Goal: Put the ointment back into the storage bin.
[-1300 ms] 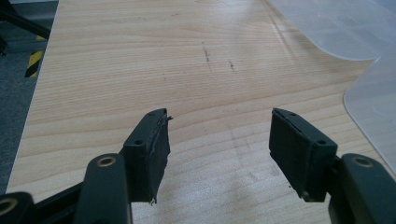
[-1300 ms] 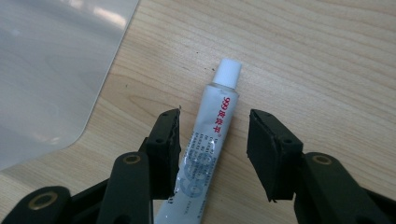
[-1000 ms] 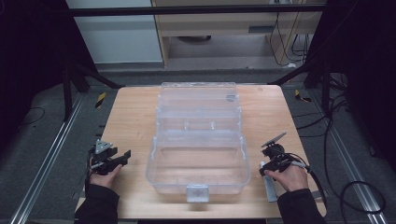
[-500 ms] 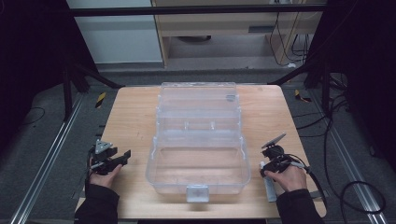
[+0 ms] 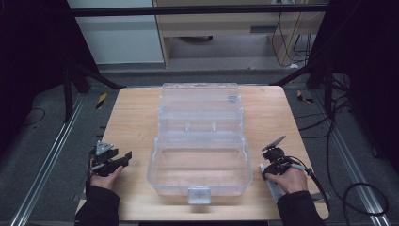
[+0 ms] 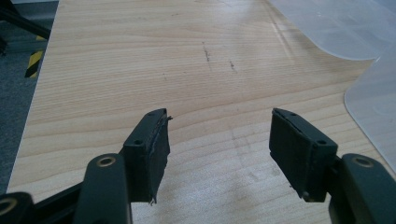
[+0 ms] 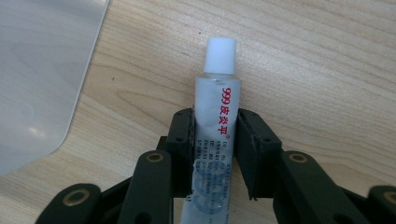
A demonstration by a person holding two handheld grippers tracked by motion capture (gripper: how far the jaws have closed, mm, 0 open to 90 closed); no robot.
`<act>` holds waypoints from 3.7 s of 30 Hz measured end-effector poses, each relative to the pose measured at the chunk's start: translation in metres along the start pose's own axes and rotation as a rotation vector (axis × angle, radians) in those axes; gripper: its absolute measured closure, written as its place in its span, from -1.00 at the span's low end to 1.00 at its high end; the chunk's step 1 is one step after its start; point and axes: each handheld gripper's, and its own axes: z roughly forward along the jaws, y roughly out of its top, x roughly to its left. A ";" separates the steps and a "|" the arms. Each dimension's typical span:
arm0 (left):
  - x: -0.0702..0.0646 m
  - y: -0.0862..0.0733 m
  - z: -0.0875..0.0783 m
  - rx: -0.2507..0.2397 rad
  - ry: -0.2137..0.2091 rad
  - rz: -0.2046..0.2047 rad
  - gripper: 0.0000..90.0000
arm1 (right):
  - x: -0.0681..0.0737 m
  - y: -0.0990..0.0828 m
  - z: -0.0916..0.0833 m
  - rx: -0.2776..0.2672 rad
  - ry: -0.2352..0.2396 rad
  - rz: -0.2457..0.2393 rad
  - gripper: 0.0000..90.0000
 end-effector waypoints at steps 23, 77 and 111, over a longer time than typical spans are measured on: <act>0.000 0.001 0.001 0.004 0.004 -0.002 -0.17 | -0.004 -0.001 -0.029 -0.062 0.024 -0.057 0.56; 0.000 0.000 0.001 0.006 -0.008 0.003 -0.17 | 0.060 0.041 -0.143 -0.410 0.192 -0.616 0.56; 0.001 0.000 0.001 0.002 -0.007 0.004 -0.17 | 0.136 0.071 -0.090 -0.153 0.192 -1.045 0.55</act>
